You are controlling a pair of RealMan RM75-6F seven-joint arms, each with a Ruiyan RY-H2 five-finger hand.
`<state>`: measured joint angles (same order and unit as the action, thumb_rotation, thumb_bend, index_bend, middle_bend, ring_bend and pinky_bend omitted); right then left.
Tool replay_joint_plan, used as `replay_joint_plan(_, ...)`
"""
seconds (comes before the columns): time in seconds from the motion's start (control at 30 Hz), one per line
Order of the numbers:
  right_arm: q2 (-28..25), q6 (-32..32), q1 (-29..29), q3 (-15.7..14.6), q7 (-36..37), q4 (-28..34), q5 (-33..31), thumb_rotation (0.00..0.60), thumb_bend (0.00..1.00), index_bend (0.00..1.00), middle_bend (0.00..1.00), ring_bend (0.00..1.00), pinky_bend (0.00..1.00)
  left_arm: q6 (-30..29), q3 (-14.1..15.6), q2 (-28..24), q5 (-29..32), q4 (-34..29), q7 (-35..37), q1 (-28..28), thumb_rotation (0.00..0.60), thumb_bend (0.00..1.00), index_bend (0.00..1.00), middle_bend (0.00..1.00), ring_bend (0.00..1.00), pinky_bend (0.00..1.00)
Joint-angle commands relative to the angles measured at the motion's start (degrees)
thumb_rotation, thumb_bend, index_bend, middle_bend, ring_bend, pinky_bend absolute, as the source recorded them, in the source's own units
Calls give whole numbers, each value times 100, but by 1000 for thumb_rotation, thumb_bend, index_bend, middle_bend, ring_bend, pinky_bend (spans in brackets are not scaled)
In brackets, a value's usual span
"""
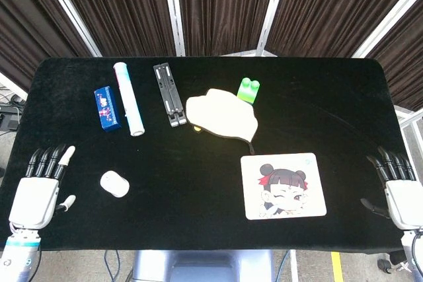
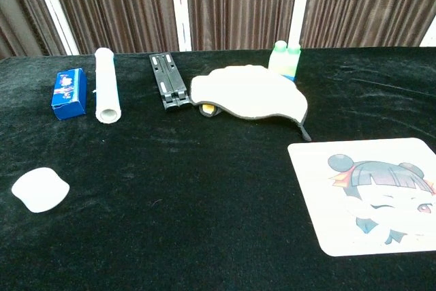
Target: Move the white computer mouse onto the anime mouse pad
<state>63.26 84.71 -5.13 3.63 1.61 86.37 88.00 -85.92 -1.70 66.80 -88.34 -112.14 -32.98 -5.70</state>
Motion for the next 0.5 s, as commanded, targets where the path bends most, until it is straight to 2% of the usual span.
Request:
replay_joint_plan(0.03, 4, -24, 3, -14, 11, -27, -15, 600, 96, 113, 0, 0, 0, 47, 29, 13, -68, -2, 10, -30, 600, 159, 107, 0, 0, 0)
replay_joint_plan(0.17, 19, -12, 0, -36, 7, -30, 31, 600, 96, 113, 0, 0, 0, 197, 116, 33, -106, 77, -50, -72, 600, 160, 226, 0, 0, 0)
replay_joint_plan(0.37, 44, -36, 1, -96, -48, -25, 87, 600, 98, 112, 0, 0, 0, 710, 127, 125, 354, 229, -244, -239, 600, 162, 246, 0, 0, 0)
replay_joint_plan(0.5, 50, -33, 3, -119, -76, -12, 115, 600, 97, 113, 0, 0, 0, 1242, 51, 264, 920, 388, -429, -471, 600, 164, 248, 0, 0, 0)
